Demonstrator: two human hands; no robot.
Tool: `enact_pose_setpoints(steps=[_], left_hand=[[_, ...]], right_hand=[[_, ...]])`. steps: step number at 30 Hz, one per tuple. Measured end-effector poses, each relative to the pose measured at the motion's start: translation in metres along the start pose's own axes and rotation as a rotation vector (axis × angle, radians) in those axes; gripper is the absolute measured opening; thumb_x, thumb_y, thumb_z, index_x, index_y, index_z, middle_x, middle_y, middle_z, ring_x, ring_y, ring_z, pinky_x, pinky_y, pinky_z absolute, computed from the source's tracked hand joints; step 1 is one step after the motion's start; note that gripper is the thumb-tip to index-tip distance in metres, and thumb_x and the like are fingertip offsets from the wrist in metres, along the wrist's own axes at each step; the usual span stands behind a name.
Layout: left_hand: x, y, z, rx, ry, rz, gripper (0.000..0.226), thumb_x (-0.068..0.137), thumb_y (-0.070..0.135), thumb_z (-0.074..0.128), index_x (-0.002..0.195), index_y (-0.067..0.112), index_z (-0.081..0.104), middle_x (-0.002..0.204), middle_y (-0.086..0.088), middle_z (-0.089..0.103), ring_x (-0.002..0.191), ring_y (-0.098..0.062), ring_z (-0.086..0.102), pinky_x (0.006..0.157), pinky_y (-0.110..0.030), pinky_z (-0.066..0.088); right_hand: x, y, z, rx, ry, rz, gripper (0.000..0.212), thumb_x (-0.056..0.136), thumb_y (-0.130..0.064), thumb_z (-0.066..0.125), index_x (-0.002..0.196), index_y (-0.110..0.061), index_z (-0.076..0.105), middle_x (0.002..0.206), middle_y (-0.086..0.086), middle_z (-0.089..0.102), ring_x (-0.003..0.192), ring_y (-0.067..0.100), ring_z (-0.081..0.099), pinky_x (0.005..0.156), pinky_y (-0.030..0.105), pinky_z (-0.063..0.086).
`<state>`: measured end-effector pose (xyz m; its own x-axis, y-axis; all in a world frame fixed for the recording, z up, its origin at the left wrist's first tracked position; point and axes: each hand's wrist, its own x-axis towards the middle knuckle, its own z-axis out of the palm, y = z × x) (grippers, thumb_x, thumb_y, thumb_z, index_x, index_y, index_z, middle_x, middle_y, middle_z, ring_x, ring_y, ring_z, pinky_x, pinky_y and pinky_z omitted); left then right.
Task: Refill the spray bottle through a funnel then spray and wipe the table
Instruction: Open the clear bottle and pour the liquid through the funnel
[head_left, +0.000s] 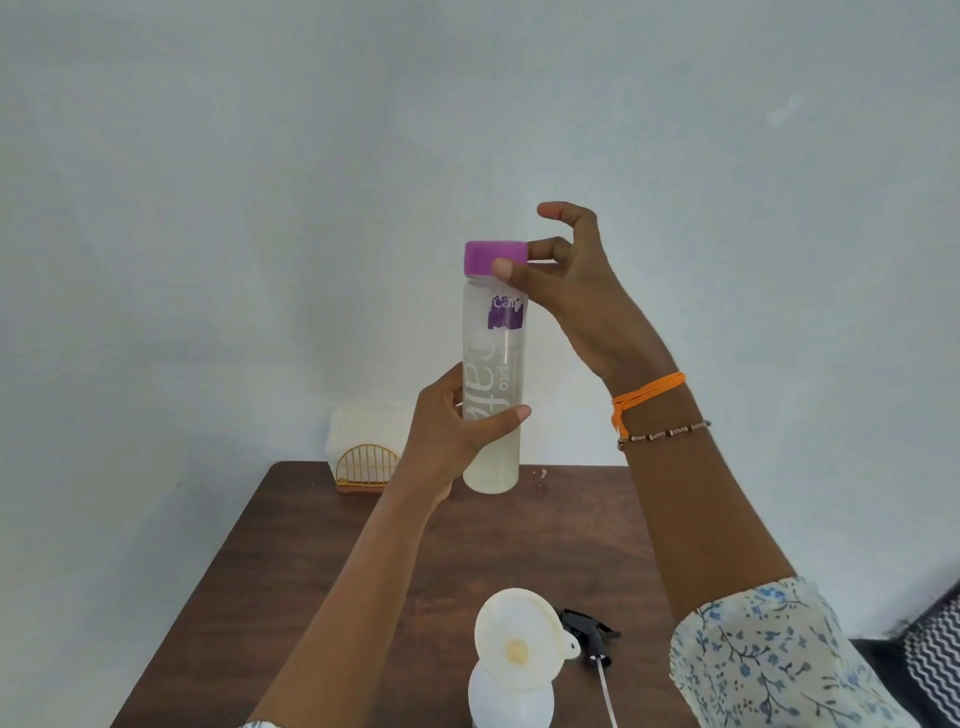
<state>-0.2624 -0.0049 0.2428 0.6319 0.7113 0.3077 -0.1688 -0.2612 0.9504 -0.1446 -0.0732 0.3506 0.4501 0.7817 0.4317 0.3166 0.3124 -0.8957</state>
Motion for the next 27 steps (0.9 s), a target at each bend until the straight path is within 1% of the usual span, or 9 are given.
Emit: enact_pose_setpoints(steps=[4,6,9,12,14,19,22,24,27], left_hand=[[0.002,0.004,-0.001,0.06,0.008,0.027,0.045,0.07,0.023,0.082,0.11,0.017,0.06,0.103,-0.001,0.069,0.092,-0.019,0.066,0.078,-0.031,0.056],[0.003,0.005,-0.001,0.072,-0.002,0.038,0.045,0.069,0.024,0.082,0.107,0.019,0.06,0.101,0.002,0.069,0.091,-0.016,0.066,0.075,-0.027,0.055],[0.004,0.005,0.003,0.073,-0.002,0.032,0.04,0.071,0.021,0.081,0.104,0.027,0.058,0.099,0.007,0.067,0.091,-0.014,0.065,0.074,-0.024,0.054],[0.005,0.005,0.005,0.044,0.007,0.029,0.04,0.072,0.02,0.079,0.106,0.023,0.058,0.1,0.004,0.068,0.09,-0.016,0.066,0.075,-0.026,0.056],[0.006,0.005,0.004,0.061,0.013,0.04,0.039,0.072,0.022,0.079,0.105,0.026,0.057,0.098,0.007,0.067,0.088,-0.013,0.065,0.07,-0.019,0.055],[0.007,0.005,0.007,0.098,0.011,0.052,0.038,0.073,0.023,0.078,0.103,0.031,0.055,0.095,0.013,0.064,0.086,-0.009,0.063,0.064,-0.01,0.051],[0.007,0.005,0.007,0.093,0.016,0.054,0.046,0.074,0.024,0.078,0.114,0.019,0.057,0.105,0.002,0.066,0.092,-0.017,0.064,0.076,-0.024,0.055],[0.008,0.005,0.005,0.11,0.009,0.054,0.045,0.074,0.026,0.078,0.112,0.022,0.055,0.103,0.005,0.065,0.09,-0.014,0.064,0.073,-0.021,0.053],[0.008,0.003,0.005,0.112,0.002,0.051,0.043,0.072,0.026,0.079,0.108,0.026,0.055,0.098,0.01,0.065,0.088,-0.011,0.064,0.068,-0.016,0.05]], right_hand=[[-0.003,0.003,-0.009,0.184,-0.11,0.041,0.051,0.095,-0.022,0.05,0.14,-0.021,0.025,0.106,-0.001,0.063,0.105,0.014,0.058,0.097,0.033,0.047],[-0.004,0.002,-0.002,0.095,-0.054,0.019,0.061,0.087,-0.028,0.061,0.137,-0.022,0.027,0.118,0.003,0.057,0.101,0.013,0.059,0.085,0.026,0.051],[-0.002,0.001,0.001,0.009,0.027,-0.048,0.068,0.079,-0.021,0.072,0.131,-0.02,0.029,0.113,0.007,0.053,0.095,0.016,0.061,0.075,0.022,0.051],[-0.003,0.001,-0.01,0.132,-0.141,-0.032,0.058,0.092,-0.014,0.057,0.139,-0.02,0.022,0.11,0.005,0.059,0.101,0.016,0.059,0.095,0.033,0.048],[-0.005,0.002,-0.013,0.195,-0.212,0.006,0.055,0.094,-0.018,0.051,0.141,-0.022,0.021,0.113,0.002,0.059,0.103,0.015,0.057,0.1,0.038,0.043],[-0.002,0.001,0.004,0.009,0.031,-0.031,0.062,0.084,-0.02,0.069,0.132,-0.018,0.03,0.11,0.004,0.054,0.093,0.013,0.06,0.075,0.019,0.052],[0.0,0.003,-0.002,0.194,-0.054,0.001,0.049,0.087,-0.012,0.06,0.128,-0.017,0.034,0.098,0.003,0.058,0.09,0.014,0.058,0.081,0.027,0.048],[0.0,0.004,-0.004,0.268,-0.095,0.027,0.046,0.081,-0.018,0.053,0.124,-0.02,0.036,0.097,0.0,0.057,0.088,0.012,0.056,0.085,0.031,0.046],[0.003,0.004,0.005,0.074,0.025,-0.021,0.058,0.08,-0.017,0.071,0.124,-0.021,0.033,0.103,0.001,0.051,0.088,0.013,0.058,0.078,0.023,0.052]])
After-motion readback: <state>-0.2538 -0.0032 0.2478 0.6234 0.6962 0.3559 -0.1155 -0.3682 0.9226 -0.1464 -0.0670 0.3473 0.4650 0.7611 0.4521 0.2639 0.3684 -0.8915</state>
